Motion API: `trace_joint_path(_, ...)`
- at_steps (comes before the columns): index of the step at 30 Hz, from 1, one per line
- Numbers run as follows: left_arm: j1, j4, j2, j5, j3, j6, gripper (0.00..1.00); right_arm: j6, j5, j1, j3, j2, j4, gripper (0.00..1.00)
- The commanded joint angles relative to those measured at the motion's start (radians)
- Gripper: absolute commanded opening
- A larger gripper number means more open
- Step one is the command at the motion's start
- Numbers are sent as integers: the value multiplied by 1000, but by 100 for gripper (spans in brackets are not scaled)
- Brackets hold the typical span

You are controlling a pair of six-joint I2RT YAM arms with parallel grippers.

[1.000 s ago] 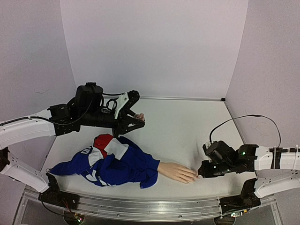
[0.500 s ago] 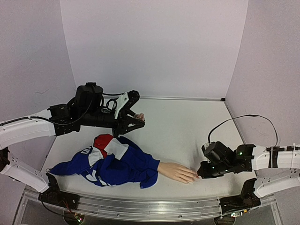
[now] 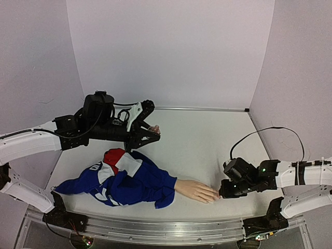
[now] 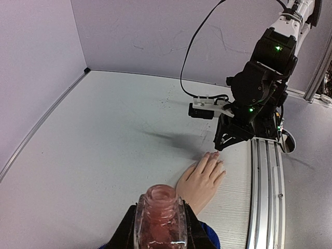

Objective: Paint the nails

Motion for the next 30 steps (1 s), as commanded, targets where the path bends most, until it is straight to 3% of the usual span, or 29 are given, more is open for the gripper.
trace_joint_path(1,-5,21,-30,16,30,14,0,41,53,5,-3,-5,-86,0)
trace_joint_path(11,-5,21,-28,16,32,14,0,7,20,5,-26,-135,-90,0)
trace_joint_path(30,-5,20,-30,17,33,14,0,-22,-2,4,-39,-107,13,0)
